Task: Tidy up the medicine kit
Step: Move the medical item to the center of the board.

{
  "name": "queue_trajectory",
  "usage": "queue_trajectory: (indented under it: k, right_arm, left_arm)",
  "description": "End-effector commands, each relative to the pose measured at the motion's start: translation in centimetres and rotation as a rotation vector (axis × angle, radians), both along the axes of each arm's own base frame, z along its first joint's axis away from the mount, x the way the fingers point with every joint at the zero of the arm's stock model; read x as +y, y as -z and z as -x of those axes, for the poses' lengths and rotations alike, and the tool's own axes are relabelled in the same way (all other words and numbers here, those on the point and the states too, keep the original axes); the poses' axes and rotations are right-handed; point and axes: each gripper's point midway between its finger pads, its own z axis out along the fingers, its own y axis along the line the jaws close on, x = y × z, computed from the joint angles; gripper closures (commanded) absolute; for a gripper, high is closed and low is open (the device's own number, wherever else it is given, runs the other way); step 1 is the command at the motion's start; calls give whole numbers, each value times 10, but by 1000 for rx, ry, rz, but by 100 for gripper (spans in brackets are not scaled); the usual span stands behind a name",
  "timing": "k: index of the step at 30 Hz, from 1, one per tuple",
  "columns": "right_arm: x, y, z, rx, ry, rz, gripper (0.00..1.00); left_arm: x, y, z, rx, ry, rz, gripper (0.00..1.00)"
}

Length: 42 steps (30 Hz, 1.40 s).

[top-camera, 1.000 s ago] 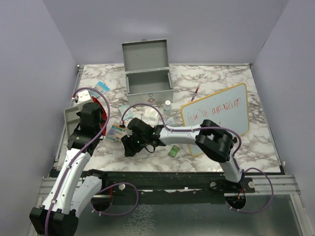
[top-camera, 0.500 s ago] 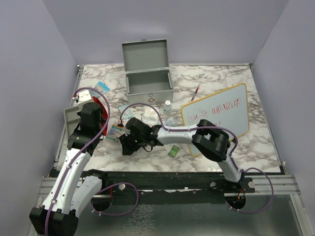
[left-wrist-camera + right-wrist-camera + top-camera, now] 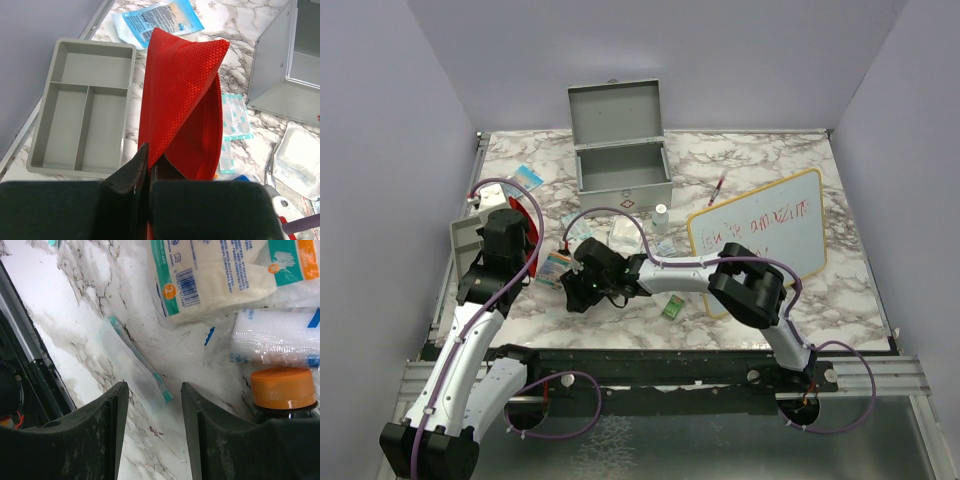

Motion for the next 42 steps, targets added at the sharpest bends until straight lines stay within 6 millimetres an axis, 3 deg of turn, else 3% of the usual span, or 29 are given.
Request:
queue_trajectory:
  k: [1, 9, 13, 20, 30, 34, 42]
  right_arm:
    - [6, 9, -3, -2, -6, -6, 48]
    - [-1, 16, 6, 19, -21, -12, 55]
    - [-7, 15, 9, 12, -19, -2, 64]
    - [-14, 6, 10, -8, -11, -7, 99]
    - [-35, -41, 31, 56, 7, -106, 100]
    - [-56, -48, 36, 66, 53, -99, 100]
    - [-117, -53, 37, 22, 189, -19, 100]
  left_arm:
    - [5, -12, 3, -21, -23, -17, 100]
    - [4, -12, 3, -23, -18, -12, 100]
    - [3, -11, 2, -21, -11, -7, 100]
    - [2, -12, 3, -24, -4, -6, 100]
    - [-4, -10, 1, -20, 25, 7, 100]
    - [-6, -9, 1, -15, 36, 9, 100]
    - [-9, -9, 0, -18, 50, 18, 100]
